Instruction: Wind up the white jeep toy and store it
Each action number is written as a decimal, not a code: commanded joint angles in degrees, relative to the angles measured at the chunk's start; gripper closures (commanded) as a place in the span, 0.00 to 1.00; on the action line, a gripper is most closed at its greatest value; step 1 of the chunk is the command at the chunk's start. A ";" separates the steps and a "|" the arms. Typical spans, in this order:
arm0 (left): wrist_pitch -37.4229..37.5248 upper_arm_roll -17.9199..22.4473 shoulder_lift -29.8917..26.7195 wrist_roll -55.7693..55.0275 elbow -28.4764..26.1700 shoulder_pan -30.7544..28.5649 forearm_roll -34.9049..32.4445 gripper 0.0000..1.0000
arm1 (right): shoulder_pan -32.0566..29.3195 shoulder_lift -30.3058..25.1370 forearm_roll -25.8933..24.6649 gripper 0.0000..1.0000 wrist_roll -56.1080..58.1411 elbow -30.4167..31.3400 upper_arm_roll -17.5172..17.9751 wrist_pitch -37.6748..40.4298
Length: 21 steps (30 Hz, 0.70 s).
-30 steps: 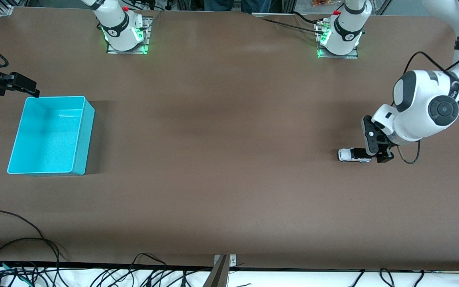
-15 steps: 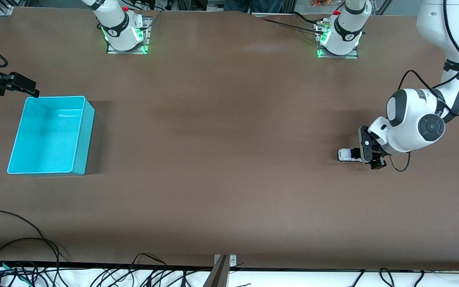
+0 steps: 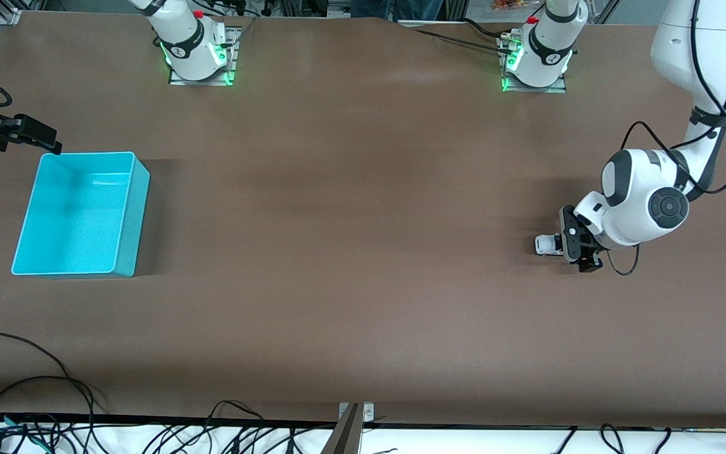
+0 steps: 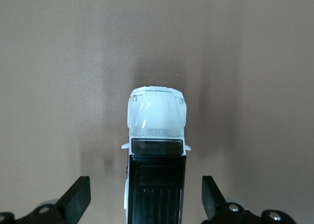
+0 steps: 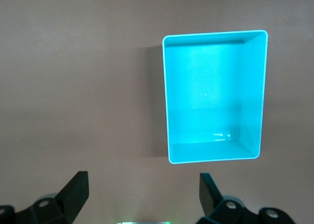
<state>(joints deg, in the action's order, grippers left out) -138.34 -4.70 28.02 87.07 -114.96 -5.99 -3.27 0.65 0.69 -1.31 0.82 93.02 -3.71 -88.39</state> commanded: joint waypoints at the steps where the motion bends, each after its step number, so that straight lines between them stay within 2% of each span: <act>1: -2.46 -0.31 0.20 1.00 -1.50 -0.43 -1.03 0.00 | -0.12 0.19 -0.18 0.00 -0.11 -0.64 0.02 0.33; 3: -2.55 -0.40 0.20 1.00 -1.59 -0.43 -1.12 0.04 | -0.12 0.19 -0.18 0.00 -0.11 -0.64 0.02 0.33; 4: -2.55 -0.31 0.20 1.00 -1.59 -0.43 -1.12 0.09 | -0.12 0.19 -0.18 0.00 -0.11 -0.64 0.02 0.24; 9: -2.55 -0.40 0.11 2.05 -1.59 -0.43 -1.12 0.48 | -0.12 0.10 -0.18 0.00 -0.11 -0.64 0.02 0.33; 13: -2.55 -0.31 0.02 3.37 -1.50 -0.43 -1.03 0.69 | -0.12 0.10 -0.18 0.00 -0.11 -0.64 0.02 0.24; 17: -2.55 -0.31 -0.07 3.46 -1.50 -0.43 -1.12 0.81 | -0.12 0.19 -0.18 0.00 -0.11 -0.64 0.02 0.33; 21: -2.55 -0.31 -0.07 3.46 -1.59 -0.52 -1.03 0.85 | -0.12 0.19 -0.18 0.00 -0.11 -0.64 0.02 0.33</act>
<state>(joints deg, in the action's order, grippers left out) -140.13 -4.72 28.49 89.40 -115.96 -5.98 -3.29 0.65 0.73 -1.31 0.82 93.02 -3.73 -88.39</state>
